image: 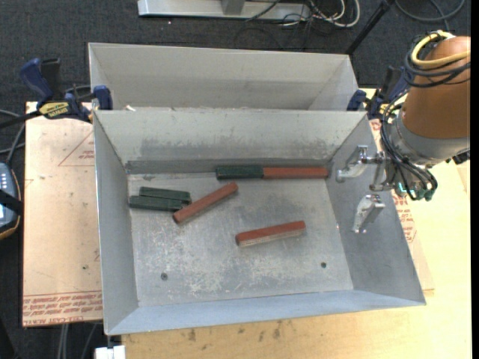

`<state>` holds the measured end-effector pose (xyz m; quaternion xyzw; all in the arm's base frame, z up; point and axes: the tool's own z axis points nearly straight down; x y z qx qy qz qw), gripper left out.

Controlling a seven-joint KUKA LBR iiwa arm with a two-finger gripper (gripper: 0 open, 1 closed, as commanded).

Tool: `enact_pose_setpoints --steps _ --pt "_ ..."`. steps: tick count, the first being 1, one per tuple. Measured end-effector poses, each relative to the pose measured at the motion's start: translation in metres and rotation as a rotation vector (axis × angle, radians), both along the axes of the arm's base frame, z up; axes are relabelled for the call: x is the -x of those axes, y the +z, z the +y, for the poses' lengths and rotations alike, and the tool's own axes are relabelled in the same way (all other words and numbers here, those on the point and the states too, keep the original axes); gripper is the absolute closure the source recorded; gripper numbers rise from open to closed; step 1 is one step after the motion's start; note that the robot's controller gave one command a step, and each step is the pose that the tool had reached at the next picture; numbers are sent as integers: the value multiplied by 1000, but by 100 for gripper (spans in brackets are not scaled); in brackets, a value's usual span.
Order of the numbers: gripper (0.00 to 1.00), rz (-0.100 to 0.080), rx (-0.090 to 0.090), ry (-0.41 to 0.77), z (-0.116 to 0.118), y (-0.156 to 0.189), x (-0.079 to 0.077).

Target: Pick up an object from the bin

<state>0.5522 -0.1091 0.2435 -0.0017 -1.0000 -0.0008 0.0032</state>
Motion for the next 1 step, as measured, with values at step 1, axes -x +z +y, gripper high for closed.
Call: enact_pose_setpoints --steps 1 --pt "0 -8 2 3 0 5 -1"
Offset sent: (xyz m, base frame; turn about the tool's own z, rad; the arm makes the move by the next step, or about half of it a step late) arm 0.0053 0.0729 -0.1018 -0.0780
